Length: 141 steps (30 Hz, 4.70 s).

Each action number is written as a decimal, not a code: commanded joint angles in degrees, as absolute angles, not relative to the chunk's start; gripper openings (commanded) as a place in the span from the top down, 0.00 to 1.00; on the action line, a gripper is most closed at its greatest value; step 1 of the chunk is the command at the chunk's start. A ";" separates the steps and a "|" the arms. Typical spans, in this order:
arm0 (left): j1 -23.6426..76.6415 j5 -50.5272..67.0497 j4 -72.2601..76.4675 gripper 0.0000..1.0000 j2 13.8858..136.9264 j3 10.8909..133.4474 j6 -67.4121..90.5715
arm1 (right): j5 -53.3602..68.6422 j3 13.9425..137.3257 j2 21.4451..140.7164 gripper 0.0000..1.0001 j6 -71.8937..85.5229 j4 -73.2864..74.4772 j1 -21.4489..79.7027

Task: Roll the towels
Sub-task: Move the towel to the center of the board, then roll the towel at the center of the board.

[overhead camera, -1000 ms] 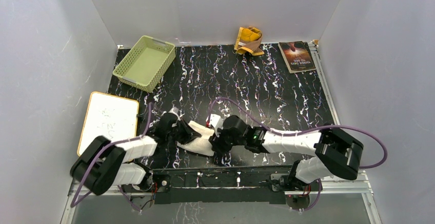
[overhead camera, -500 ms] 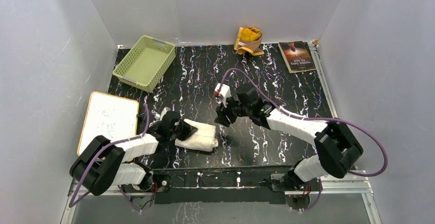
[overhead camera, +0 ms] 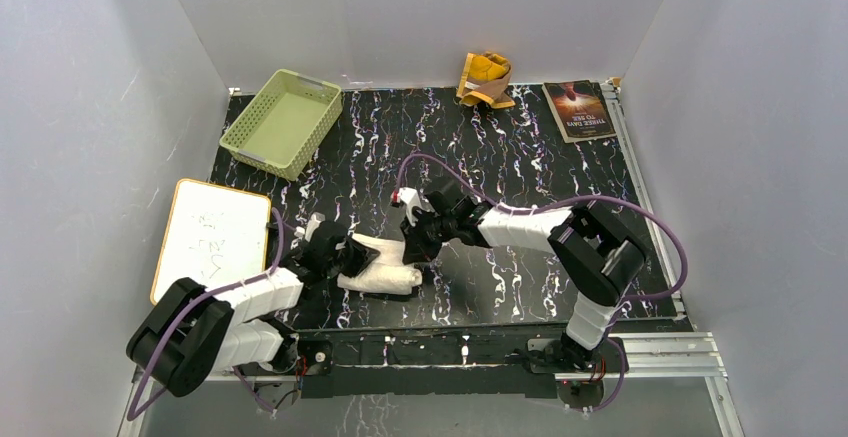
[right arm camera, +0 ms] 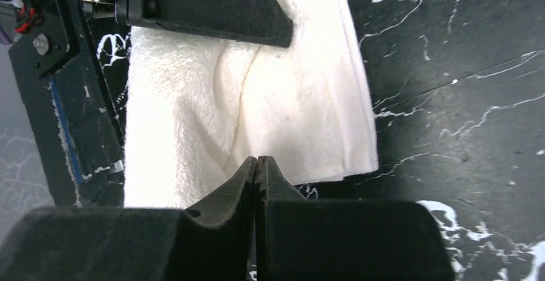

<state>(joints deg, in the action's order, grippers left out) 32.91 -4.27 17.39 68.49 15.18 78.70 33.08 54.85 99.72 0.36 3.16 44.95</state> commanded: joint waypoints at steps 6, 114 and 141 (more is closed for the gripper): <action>32.79 -6.53 13.66 0.98 66.94 13.80 78.13 | 35.21 52.67 101.56 1.00 4.49 -8.31 46.42; 11.72 36.78 -4.07 1.00 133.07 87.02 18.84 | 29.57 88.93 126.50 0.52 1.66 3.42 34.99; 11.77 35.52 -9.95 0.97 131.22 83.69 18.22 | 23.31 86.13 115.57 0.26 -0.18 -0.93 34.43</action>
